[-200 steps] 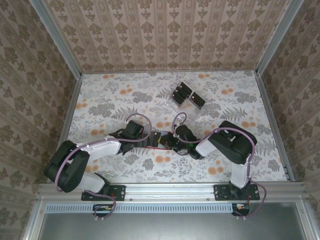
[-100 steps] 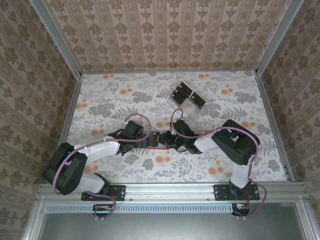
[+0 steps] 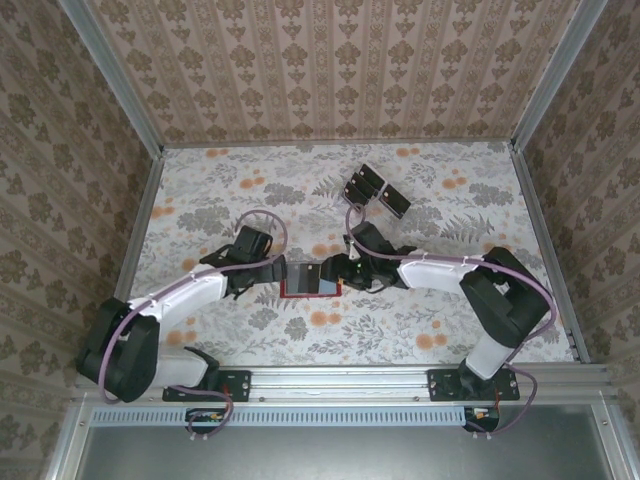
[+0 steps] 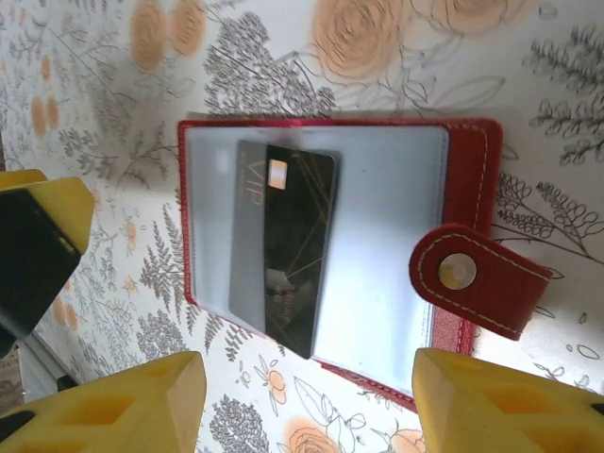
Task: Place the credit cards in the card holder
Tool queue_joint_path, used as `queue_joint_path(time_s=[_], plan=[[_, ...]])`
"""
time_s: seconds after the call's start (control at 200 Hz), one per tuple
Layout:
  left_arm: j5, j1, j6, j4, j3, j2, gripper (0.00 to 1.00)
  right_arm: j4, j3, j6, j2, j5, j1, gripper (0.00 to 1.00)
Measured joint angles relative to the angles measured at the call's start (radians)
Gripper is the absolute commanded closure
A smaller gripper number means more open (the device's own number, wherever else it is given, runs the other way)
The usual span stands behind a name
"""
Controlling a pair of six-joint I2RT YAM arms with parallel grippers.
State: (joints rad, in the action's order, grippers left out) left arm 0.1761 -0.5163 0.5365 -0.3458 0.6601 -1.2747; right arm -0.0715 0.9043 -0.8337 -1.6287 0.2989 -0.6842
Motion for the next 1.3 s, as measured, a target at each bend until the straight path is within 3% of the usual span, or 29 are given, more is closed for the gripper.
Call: queue_joint_path(time_s=[0.37, 0.805, 1.3], plan=[[-0.026, 0.111, -0.017, -0.014, -0.095, 0.089, 0.00, -0.173, 0.103, 0.050, 0.021, -0.159, -0.078, 0.49], [-0.076, 0.099, -0.017, 0.031, -0.096, 0.021, 0.00, -0.180, 0.187, 0.052, -0.122, -0.191, -0.106, 0.63], [-0.040, 0.034, -0.013, 0.059, -0.079, -0.090, 0.00, -0.143, 0.245, 0.049, -0.223, -0.179, -0.094, 0.65]])
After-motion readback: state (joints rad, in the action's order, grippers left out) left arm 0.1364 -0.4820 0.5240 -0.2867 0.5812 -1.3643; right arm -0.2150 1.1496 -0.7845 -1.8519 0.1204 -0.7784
